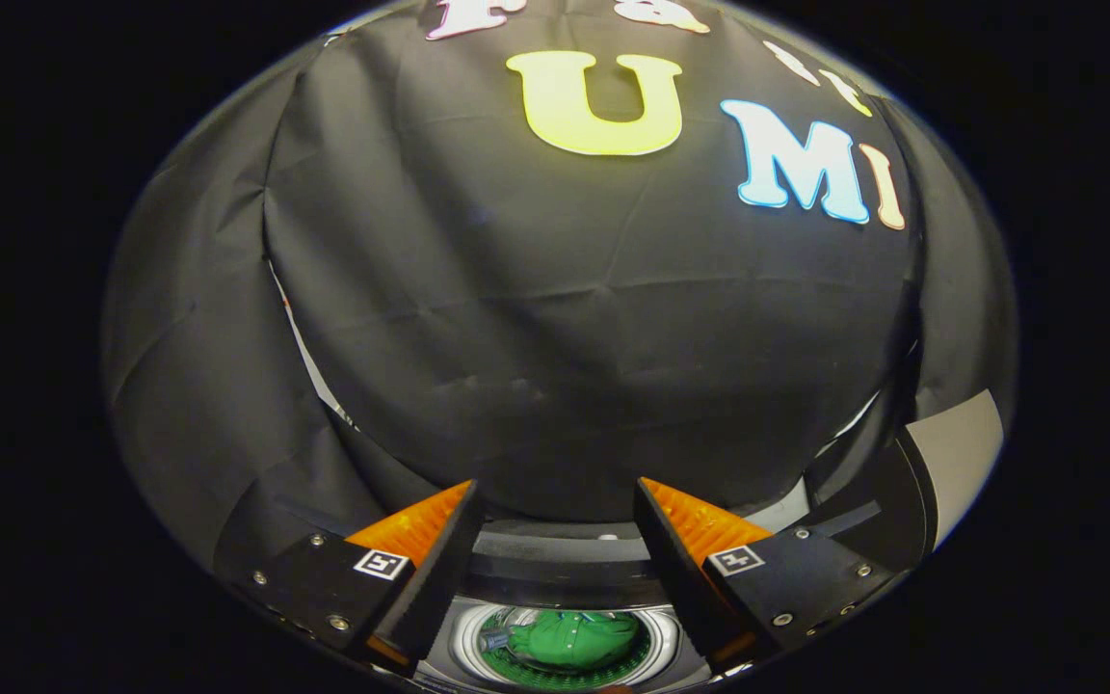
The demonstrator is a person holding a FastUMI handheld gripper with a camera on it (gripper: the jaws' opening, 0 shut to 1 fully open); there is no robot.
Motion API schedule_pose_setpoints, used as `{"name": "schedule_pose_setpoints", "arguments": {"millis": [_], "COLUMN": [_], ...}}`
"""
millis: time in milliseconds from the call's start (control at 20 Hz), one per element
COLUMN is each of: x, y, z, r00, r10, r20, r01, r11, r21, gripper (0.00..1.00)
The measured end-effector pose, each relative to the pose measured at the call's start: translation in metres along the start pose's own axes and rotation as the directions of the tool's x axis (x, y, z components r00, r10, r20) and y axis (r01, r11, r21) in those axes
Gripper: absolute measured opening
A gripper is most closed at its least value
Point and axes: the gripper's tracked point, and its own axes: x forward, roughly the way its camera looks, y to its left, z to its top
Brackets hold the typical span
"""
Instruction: Put the clothes into the washing machine and then close the washing machine lid.
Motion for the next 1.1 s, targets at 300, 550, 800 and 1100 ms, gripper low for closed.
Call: {"name": "schedule_pose_setpoints", "arguments": {"millis": [300, 550, 800, 1100], "x": [-0.024, -0.043, -0.063, -0.079], "y": [0.004, 0.007, 0.010, 0.012], "z": [-0.014, -0.029, -0.045, -0.060], "r00": [0.997, 0.992, 0.985, 0.973], "r10": [0.017, 0.034, 0.055, 0.074], "r20": [0.073, 0.118, 0.164, 0.216], "r01": [-0.016, -0.032, -0.051, -0.067], "r11": [1.000, 0.999, 0.998, 0.997], "r21": [-0.012, -0.021, -0.032, -0.040], "gripper": [0.97, 0.97, 0.97, 0.96]}}
